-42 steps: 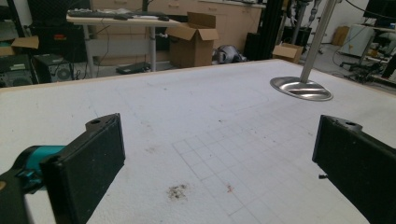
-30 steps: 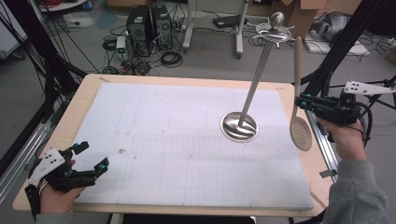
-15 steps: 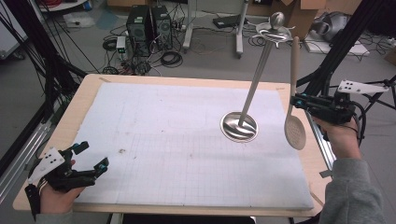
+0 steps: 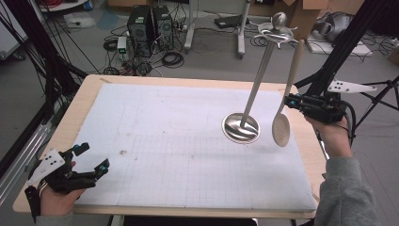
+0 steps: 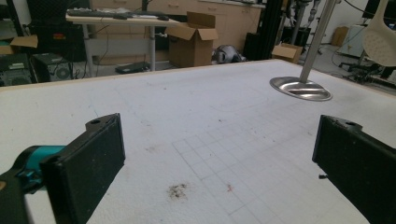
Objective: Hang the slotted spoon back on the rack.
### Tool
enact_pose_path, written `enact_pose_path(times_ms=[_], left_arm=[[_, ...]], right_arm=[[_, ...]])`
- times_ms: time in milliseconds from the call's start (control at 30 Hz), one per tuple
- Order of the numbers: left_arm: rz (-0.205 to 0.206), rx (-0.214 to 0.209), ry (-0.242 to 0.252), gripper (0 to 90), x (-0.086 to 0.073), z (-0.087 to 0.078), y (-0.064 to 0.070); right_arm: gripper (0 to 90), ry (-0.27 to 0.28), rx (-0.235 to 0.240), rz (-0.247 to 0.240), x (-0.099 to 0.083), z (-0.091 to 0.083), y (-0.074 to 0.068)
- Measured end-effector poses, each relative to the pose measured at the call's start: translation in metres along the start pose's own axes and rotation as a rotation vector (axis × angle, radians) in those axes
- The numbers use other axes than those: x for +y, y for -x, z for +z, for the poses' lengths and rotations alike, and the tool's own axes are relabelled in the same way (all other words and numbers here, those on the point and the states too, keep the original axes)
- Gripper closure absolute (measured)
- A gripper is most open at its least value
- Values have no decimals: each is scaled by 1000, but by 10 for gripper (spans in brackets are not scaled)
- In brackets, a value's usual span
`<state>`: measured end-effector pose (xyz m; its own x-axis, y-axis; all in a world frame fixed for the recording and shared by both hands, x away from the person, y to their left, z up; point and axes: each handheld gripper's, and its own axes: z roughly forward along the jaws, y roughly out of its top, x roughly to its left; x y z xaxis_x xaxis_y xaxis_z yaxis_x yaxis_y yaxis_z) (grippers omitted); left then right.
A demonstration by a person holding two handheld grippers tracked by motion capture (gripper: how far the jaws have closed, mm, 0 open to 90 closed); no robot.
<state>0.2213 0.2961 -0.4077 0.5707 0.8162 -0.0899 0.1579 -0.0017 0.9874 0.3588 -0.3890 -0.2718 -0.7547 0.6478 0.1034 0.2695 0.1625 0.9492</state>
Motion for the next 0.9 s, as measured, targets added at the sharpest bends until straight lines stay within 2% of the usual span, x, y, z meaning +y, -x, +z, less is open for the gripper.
enact_pose_path(times_ms=[900], left_arm=[[-6,4,8,28,0,-3,-1]], right_arm=[[773,8,-15,5,4,24,-2]])
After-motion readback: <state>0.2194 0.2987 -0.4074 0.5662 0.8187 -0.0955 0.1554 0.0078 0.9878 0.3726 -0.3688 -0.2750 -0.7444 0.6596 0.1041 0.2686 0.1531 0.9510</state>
